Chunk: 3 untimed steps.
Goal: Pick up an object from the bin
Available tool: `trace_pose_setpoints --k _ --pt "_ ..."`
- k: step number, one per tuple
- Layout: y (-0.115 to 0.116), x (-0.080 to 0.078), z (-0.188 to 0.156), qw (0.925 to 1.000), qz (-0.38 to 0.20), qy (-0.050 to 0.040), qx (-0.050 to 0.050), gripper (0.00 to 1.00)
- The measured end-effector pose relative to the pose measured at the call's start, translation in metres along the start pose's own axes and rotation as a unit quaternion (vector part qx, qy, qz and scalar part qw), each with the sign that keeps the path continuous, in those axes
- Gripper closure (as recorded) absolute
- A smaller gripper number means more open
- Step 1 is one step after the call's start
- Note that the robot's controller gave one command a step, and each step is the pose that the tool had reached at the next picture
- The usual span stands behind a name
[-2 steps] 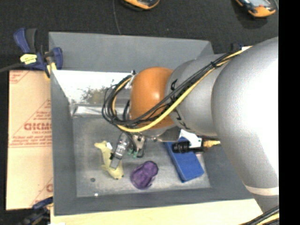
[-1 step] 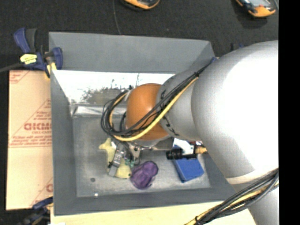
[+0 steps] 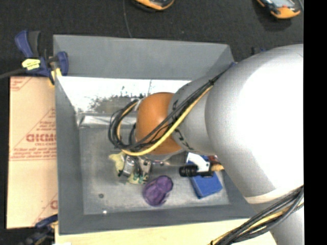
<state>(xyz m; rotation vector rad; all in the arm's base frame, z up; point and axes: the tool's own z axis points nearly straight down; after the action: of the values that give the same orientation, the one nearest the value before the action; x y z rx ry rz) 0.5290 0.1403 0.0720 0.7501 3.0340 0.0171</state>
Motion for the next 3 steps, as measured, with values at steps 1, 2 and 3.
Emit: trace_pose_setpoints --k 1,2,3 --pt "0.0 0.0 0.0 1.0 0.0 -0.0001 0.0 1.0" --pt "-0.002 0.002 -0.013 1.0 0.001 0.003 0.003 1.0" --pt "-0.001 0.0 -0.049 1.0 0.0 0.0018 0.002 1.0"
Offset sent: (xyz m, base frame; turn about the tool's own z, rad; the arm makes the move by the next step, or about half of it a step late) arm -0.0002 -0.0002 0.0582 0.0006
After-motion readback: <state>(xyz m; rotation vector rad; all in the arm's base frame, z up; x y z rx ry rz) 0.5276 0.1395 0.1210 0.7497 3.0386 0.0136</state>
